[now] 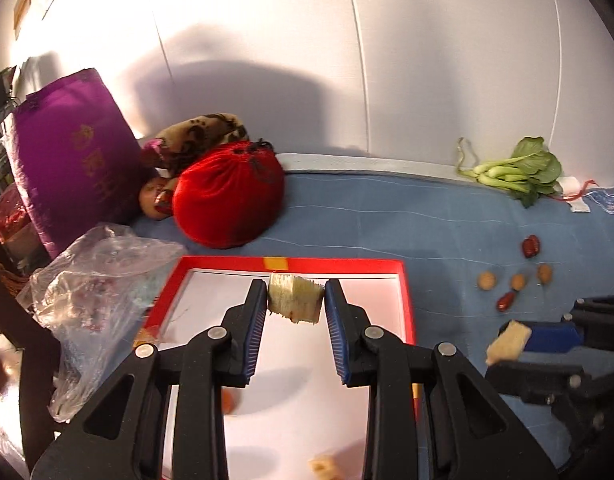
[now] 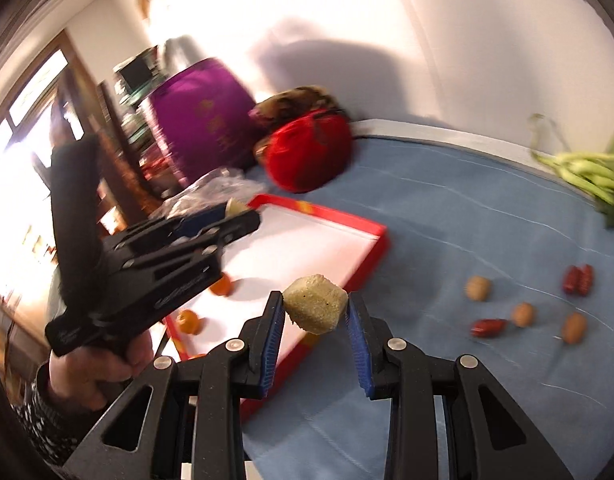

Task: Organize fruits
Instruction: 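Carry both pale chunks over the white tray and open both tools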

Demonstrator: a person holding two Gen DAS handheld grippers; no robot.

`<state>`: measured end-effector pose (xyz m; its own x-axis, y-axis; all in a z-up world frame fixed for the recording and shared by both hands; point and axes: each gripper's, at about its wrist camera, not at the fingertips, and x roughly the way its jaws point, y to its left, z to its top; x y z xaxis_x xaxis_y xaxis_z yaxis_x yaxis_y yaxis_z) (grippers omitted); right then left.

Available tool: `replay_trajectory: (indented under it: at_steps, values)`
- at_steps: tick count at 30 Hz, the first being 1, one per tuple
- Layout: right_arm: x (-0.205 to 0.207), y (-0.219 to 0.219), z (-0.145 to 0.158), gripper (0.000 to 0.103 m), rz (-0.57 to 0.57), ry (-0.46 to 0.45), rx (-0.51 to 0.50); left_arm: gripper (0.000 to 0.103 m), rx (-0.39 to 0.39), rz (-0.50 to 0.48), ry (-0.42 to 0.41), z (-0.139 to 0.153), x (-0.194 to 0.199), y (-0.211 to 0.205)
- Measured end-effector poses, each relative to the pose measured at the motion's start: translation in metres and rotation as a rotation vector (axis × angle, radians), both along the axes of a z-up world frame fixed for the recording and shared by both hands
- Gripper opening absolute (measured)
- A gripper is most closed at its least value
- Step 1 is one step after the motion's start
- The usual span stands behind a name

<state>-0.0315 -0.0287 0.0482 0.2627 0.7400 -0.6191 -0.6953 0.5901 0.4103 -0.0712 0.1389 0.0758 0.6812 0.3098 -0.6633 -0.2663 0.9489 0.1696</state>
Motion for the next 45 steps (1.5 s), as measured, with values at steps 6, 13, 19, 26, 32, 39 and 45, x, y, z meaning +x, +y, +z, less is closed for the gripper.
replay_trajectory:
  at_steps: [6,13,19,26,32,39,45]
  values:
    - [-0.030,0.049,-0.010,0.032,0.128,-0.022,-0.030,0.027,0.062,0.062,0.009,-0.003,-0.015,0.022]
    - [-0.047,0.078,-0.035,0.032,0.204,-0.017,-0.100,0.027,0.111,0.091,0.011,-0.002,-0.019,0.027]
    - [-0.059,0.088,-0.051,0.032,0.243,-0.018,-0.135,0.027,0.160,0.096,0.019,-0.003,-0.017,0.023]
    - [-0.065,0.096,-0.061,0.032,0.261,-0.019,-0.165,0.027,0.178,0.107,0.047,-0.009,-0.015,0.027]
    - [-0.067,0.098,-0.067,0.032,0.263,-0.011,-0.182,0.028,0.194,0.116,0.086,-0.017,-0.012,0.031]
    - [-0.066,0.097,-0.066,0.035,0.258,0.002,-0.181,0.028,0.212,0.133,0.136,-0.026,-0.007,0.032]
    - [-0.059,0.086,-0.052,0.035,0.231,0.009,-0.144,0.052,0.197,0.128,0.117,-0.021,-0.001,0.027]
